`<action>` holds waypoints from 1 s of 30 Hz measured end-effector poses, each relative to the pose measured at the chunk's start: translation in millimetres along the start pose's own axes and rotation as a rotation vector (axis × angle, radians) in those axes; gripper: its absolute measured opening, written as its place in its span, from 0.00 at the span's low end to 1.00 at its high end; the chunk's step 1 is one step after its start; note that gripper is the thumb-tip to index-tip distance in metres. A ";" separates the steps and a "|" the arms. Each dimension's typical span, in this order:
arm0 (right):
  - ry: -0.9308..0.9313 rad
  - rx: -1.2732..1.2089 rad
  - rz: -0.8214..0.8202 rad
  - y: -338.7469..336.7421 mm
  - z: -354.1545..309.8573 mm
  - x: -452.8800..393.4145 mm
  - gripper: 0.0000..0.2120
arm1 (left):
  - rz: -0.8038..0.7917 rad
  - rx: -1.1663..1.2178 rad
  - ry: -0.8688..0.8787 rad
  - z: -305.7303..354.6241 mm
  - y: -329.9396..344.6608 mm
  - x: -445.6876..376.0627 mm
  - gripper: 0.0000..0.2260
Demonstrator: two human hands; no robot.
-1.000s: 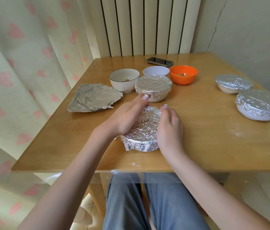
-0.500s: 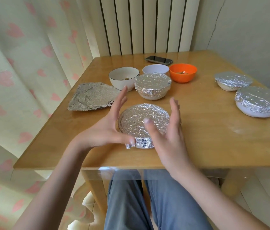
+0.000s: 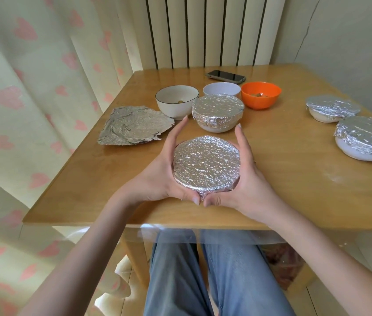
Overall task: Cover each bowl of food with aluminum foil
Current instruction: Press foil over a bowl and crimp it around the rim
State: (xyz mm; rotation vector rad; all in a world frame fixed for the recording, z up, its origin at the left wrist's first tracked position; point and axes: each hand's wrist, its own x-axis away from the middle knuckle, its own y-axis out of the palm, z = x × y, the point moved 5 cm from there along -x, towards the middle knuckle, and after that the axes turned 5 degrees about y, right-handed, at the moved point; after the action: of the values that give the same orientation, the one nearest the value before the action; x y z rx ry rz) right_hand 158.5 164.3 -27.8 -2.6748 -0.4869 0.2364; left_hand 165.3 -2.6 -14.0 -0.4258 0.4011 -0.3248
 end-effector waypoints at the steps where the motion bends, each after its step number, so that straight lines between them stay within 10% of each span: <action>1: 0.004 -0.019 -0.006 -0.1 -0.1 0.0 0.66 | 0.000 -0.007 0.002 -0.3 1.0 0.4 0.62; 11: 0.156 -0.268 -0.060 -10.1 13.0 11.1 0.67 | -0.087 0.016 -0.168 -13.4 -14.3 8.3 0.67; 21: 0.349 -0.690 0.226 13.0 13.2 -38.4 0.22 | 0.117 -0.141 -0.215 -24.3 -6.4 -3.0 0.61; 30: 0.354 -0.403 0.049 -18.2 17.6 -68.7 0.29 | 0.231 -0.098 -0.373 -40.5 -17.1 -15.6 0.50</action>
State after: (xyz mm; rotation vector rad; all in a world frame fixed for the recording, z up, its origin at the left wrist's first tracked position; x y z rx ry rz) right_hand 85.4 160.8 -29.8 -3.0264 -0.3883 -0.3564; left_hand 130.2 -24.8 -35.3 -0.5191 0.0989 0.0020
